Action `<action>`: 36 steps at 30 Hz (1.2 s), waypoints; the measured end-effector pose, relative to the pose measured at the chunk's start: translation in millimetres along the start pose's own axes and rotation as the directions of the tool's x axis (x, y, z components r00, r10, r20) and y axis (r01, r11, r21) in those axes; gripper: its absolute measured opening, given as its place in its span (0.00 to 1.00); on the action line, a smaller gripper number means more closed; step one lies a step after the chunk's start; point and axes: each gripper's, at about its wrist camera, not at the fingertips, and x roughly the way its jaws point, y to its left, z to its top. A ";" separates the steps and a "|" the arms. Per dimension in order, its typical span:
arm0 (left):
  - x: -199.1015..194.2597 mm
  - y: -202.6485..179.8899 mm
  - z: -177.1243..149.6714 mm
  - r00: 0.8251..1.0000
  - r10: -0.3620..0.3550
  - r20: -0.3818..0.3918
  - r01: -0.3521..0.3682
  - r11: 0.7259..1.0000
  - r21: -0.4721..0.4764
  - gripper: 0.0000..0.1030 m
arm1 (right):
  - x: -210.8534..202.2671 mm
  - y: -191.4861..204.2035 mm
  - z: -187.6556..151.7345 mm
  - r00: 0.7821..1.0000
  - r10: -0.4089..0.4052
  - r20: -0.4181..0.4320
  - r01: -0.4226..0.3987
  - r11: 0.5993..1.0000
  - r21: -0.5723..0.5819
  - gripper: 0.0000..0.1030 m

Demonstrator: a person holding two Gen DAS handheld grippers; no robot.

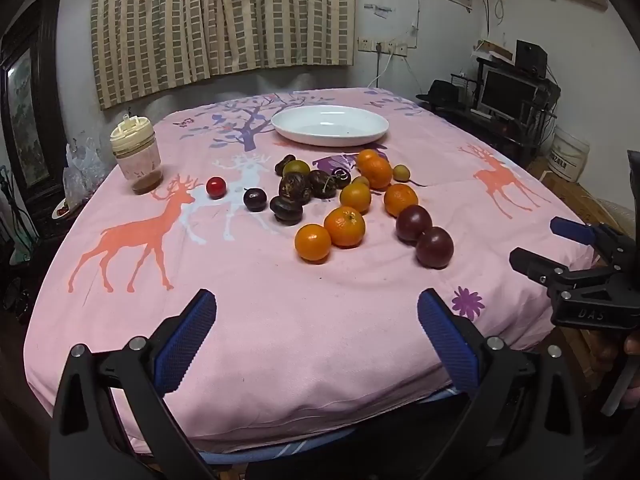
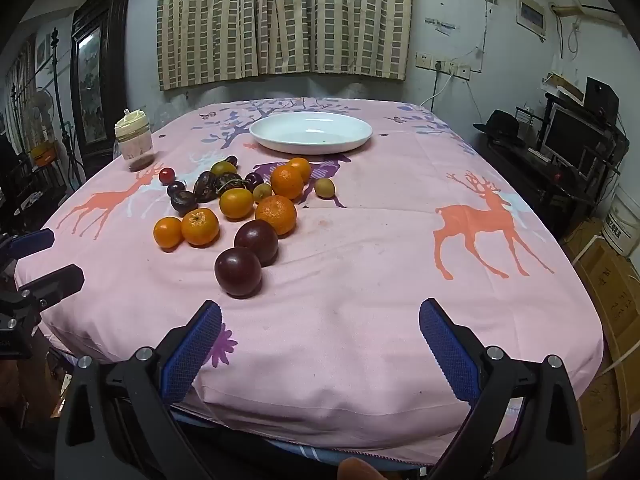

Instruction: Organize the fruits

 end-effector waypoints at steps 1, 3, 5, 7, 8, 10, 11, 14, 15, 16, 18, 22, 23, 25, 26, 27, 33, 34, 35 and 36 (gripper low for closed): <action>0.8 -0.5 0.4 1.000 -0.004 -0.005 0.004 1.000 0.003 0.96 | -0.1 -0.4 -0.2 1.000 0.003 0.006 -0.003 1.000 0.008 0.96; 3.7 -2.4 1.8 1.000 -0.005 -0.016 0.005 1.000 0.011 0.96 | 0.4 0.1 -0.2 1.000 0.004 0.003 -0.004 1.000 0.006 0.96; -2.4 3.6 0.4 1.000 -0.012 0.021 0.012 1.000 -0.017 0.96 | 0.4 0.3 -0.2 1.000 0.006 0.002 -0.006 1.000 0.002 0.96; -3.9 4.4 -1.1 1.000 -0.011 0.027 0.012 1.000 -0.019 0.96 | 0.2 -0.1 0.2 1.000 0.007 0.003 -0.007 1.000 -0.001 0.96; -8.0 7.9 -5.7 0.999 -0.018 0.042 0.019 0.999 -0.026 0.96 | 0.1 -0.7 0.4 1.000 0.008 0.003 -0.008 1.000 -0.001 0.96; -4.9 6.3 -3.4 1.000 -0.011 0.019 0.011 1.000 -0.019 0.96 | -3.4 4.4 1.5 1.000 0.007 0.005 -0.007 1.000 -0.003 0.96; -3.4 5.9 -3.3 1.000 -0.008 0.017 0.009 1.000 -0.017 0.96 | -3.8 4.3 1.7 1.000 0.007 0.005 -0.007 1.000 -0.003 0.96; -1.7 6.4 -3.9 1.000 -0.008 0.016 0.008 1.000 -0.022 0.96 | -3.7 6.1 1.2 1.000 0.006 0.006 -0.006 1.000 -0.008 0.96; -0.8 5.9 -3.7 1.000 -0.007 0.015 0.007 1.000 -0.025 0.96 | -3.9 6.3 1.3 1.000 0.006 0.005 -0.005 1.000 -0.008 0.96; -0.7 6.4 -4.1 1.000 -0.006 0.014 0.006 1.000 -0.026 0.96 | -4.1 6.3 1.5 1.000 0.005 0.003 -0.005 1.000 -0.008 0.96; -0.4 7.4 -3.9 1.000 -0.007 0.012 0.007 1.000 -0.028 0.96 | -4.7 6.0 2.0 1.000 0.008 0.003 -0.008 1.000 -0.008 0.96; -0.2 8.0 -4.5 1.000 -0.004 0.011 0.004 1.000 -0.028 0.96 | -0.4 11.9 -1.2 1.000 0.006 0.009 -0.005 1.000 -0.014 0.96; 0.2 8.1 -4.5 1.000 -0.004 0.010 0.004 1.000 -0.029 0.95 | -1.0 11.8 -0.9 1.000 0.006 0.009 -0.006 1.000 -0.014 0.96; 0.4 7.9 -4.4 1.000 -0.003 0.010 0.003 1.000 -0.028 0.96 | -2.3 11.1 -0.1 1.000 0.006 0.007 -0.006 1.000 -0.013 0.96; 0.5 8.3 -4.7 1.000 -0.002 0.010 0.002 1.000 -0.028 0.96 | -3.2 10.5 0.3 1.000 0.007 0.006 -0.007 1.000 -0.013 0.96; 1.1 8.5 -5.0 1.000 0.000 0.009 0.000 1.000 -0.028 0.96 | -0.2 10.4 -0.8 1.000 0.003 0.010 -0.003 1.000 -0.015 0.96; 1.3 8.6 -4.9 1.000 -0.002 0.009 0.002 1.000 -0.027 0.96 | -1.8 8.6 1.0 1.000 0.004 0.008 -0.004 1.000 -0.016 0.96; 1.6 9.1 -5.3 1.000 -0.002 0.009 0.002 1.000 -0.027 0.95 | 1.7 9.6 -0.9 1.000 0.007 0.008 -0.007 1.000 -0.024 0.96; 1.5 8.7 -5.0 1.000 -0.001 0.009 0.001 1.000 -0.028 0.95 | 1.6 10.5 -1.0 1.000 0.007 0.008 -0.007 1.000 -0.024 0.96; 1.6 8.9 -5.1 1.000 0.000 0.008 0.001 1.000 -0.027 0.95 | 1.3 11.4 -1.0 1.000 0.008 0.008 -0.008 1.000 -0.025 0.96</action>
